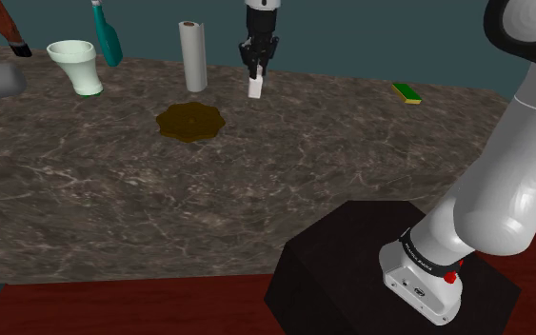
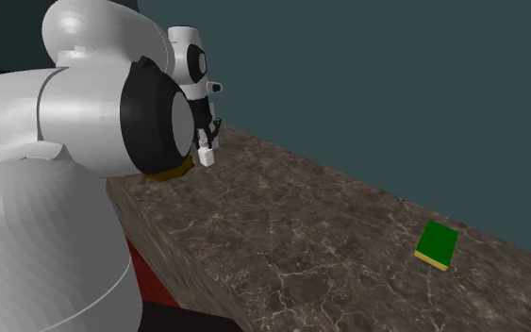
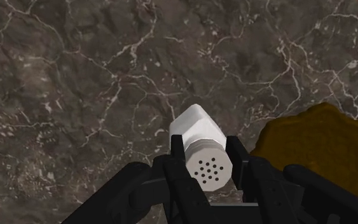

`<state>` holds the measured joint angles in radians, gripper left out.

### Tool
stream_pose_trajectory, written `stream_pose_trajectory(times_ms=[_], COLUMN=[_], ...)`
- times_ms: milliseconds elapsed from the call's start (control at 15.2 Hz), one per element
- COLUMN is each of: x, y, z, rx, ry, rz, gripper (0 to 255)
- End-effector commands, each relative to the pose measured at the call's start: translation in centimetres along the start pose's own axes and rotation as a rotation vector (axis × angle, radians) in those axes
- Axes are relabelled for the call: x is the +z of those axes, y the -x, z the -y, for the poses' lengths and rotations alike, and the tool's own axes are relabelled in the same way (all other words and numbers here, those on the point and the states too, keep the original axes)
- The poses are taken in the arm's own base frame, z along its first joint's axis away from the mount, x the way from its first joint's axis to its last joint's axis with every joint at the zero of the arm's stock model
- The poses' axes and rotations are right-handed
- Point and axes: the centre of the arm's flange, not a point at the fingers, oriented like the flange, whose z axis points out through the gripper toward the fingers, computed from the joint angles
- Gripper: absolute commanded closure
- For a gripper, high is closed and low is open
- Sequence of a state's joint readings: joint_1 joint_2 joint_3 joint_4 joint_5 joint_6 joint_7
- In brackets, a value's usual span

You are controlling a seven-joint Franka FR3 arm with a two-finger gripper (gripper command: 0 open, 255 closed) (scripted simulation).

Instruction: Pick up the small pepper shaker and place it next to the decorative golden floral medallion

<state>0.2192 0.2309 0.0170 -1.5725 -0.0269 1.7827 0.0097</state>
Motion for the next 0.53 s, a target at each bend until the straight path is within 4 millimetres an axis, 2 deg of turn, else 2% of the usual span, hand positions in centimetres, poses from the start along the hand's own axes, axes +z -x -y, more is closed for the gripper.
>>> stream_pose_trajectory(times_ms=[0, 462], x=[1.1, 4.8], y=[0.0, -0.1], z=[0.1, 0.2], rx=[0.0, 0.0], ry=[0.0, 0.0], rz=[-0.001, -0.001], gripper=[255, 255])
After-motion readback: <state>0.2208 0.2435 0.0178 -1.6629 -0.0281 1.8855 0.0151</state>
